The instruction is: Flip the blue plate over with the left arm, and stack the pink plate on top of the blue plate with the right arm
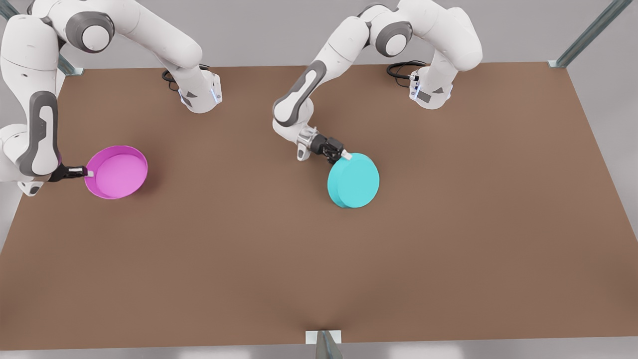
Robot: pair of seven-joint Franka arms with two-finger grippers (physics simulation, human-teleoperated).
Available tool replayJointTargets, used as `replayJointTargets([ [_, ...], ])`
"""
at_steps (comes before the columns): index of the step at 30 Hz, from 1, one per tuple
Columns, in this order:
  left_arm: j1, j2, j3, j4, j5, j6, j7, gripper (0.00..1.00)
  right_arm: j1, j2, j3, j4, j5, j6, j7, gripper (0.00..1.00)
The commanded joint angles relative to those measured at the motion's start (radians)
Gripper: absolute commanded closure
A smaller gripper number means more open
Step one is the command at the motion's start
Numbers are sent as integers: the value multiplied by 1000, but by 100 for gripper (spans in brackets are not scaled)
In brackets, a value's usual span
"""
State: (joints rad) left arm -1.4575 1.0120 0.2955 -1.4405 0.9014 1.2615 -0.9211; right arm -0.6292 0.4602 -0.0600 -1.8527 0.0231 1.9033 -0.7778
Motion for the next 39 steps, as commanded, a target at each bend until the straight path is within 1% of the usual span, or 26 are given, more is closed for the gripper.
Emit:
replayJointTargets([
  [1, -1, 2, -3, 0, 45, -10, 2, 0, 0, 0, 0, 0, -5, 0, 2, 79],
  [4, -7, 2, -3, 3, 19, -7, -7, 0, 2, -8, 12, 7, -5, -20, 23, 79],
  [7, -29, 0, -7, 20, -68, -4, -8, 0, 0, -8, 12, 13, -5, -26, 23, 79],
  [9, -40, 17, -9, 55, -122, -2, -10, 0, 2, -17, 14, 15, -6, -36, 31, 79],
  [12, -43, 33, -10, 107, -147, -1, -13, 0, 8, -38, 25, 15, -6, -53, 38, 79],
  [13, -44, 36, -10, 120, -168, 13, -15, 0, 8, -38, 26, 32, -6, -84, 46, 79],
  [15, -63, 48, -12, 137, -222, 38, -27, 0, 11, -57, 63, 40, -9, -110, 95, 79],
  [17, -80, 79, -12, 193, -286, 38, -28, 0, 14, -71, 109, 40, -11, -116, 153, 79],
  [19, -80, 91, -12, 236, -315, 38, -30, 0, 14, -75, 134, 46, -15, -130, 186, 79],
  [20, -80, 97, -12, 246, -315, 41, -36, 0, 14, -77, 150, 46, -15, -130, 195, 79],
  [22, -78, 97, -13, 247, -447, 84, -42, 0, 14, -81, 201, 46, -15, -133, 268, 79],
  [24, -80, 96, -13, 250, -487, 84, -38, 0, 16, -90, 241, 46, -15, -144, 318, 79],
  [26, -83, 89, -13, 278, -526, 81, -39, 0, 16, -121, 264, 41, -17, -144, 319, 79],
  [30, -83, 88, -6, 342, -625, 82, -47, 0, 14, -135, 310, 46, -19, -181, 361, 79],
  [32, -84, 66, -1, 342, -667, 72, -47, 0, 14, -144, 318, 46, -20, -197, 359, 79],
  [37, -109, 11, -6, 344, -713, -73, -38, 0, 14, -152, 322, 47, -20, -210, 361, 79],
  [39, -104, -61, -1, 342, -743, -120, 17, 0, 16, -153, 327, 56, -20, -219, 361, 79],
])
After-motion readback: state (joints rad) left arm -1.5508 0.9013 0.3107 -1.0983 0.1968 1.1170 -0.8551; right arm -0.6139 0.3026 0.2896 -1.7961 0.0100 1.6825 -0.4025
